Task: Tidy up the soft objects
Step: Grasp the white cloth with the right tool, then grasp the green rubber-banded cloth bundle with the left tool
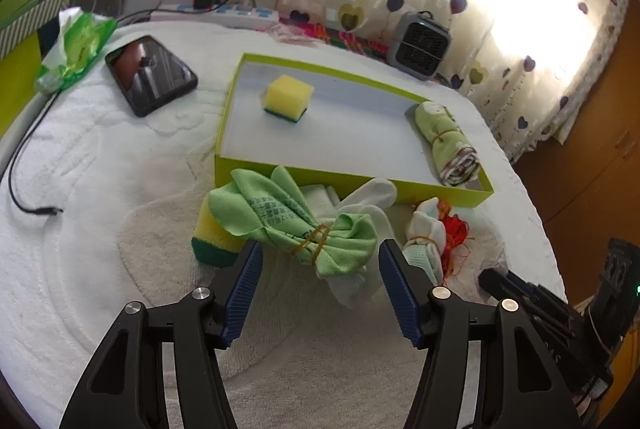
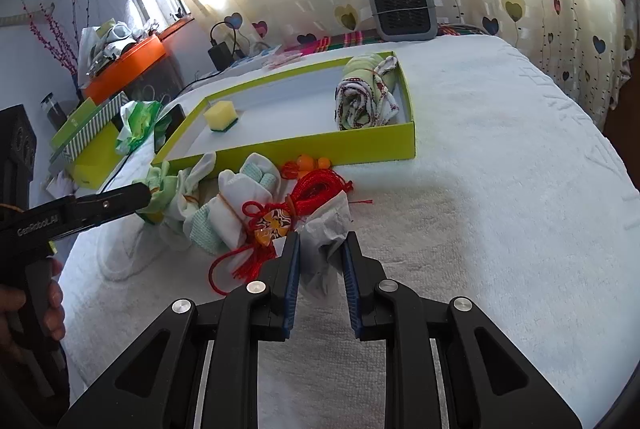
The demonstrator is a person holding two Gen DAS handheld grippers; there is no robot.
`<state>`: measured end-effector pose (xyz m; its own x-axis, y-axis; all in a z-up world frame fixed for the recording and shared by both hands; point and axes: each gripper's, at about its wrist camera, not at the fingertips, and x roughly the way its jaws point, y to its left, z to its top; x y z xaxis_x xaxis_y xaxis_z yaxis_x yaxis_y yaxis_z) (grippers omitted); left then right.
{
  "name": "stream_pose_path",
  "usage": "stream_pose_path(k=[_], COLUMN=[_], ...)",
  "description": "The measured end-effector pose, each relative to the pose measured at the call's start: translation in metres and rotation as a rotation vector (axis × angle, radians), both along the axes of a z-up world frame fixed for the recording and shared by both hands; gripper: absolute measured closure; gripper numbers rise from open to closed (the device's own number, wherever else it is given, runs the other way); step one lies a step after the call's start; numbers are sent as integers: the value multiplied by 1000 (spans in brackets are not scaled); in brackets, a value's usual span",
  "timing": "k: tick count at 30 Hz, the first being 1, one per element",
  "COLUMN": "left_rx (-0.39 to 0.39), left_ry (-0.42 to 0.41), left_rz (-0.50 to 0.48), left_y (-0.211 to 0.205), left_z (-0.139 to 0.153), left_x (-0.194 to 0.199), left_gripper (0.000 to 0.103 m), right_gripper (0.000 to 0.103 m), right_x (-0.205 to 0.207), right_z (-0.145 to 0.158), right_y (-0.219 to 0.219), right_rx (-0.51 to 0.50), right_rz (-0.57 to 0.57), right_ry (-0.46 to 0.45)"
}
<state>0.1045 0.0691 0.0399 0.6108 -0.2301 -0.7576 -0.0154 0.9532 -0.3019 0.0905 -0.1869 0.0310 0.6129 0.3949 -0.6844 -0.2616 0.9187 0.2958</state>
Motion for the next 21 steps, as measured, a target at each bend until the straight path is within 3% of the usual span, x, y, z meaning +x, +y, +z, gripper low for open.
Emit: stream_pose_path(k=[8,16,21], left_rx=[-29,-65,-97], left_ry=[2,-2,-21], left_rz=[12,8,21], left_y=[1,1,6], left_z=[-5,-9,-8], left_x=[7,10,7], left_gripper=[50,65,68], right_gripper=[81,81,81], right_x=[1,1,1], right_z=[-2,-3,-4], right_y=[-2,-2,-2], right_rx=[3,5,3], right_rz=[0,-2,-1], right_ry=[8,12,14])
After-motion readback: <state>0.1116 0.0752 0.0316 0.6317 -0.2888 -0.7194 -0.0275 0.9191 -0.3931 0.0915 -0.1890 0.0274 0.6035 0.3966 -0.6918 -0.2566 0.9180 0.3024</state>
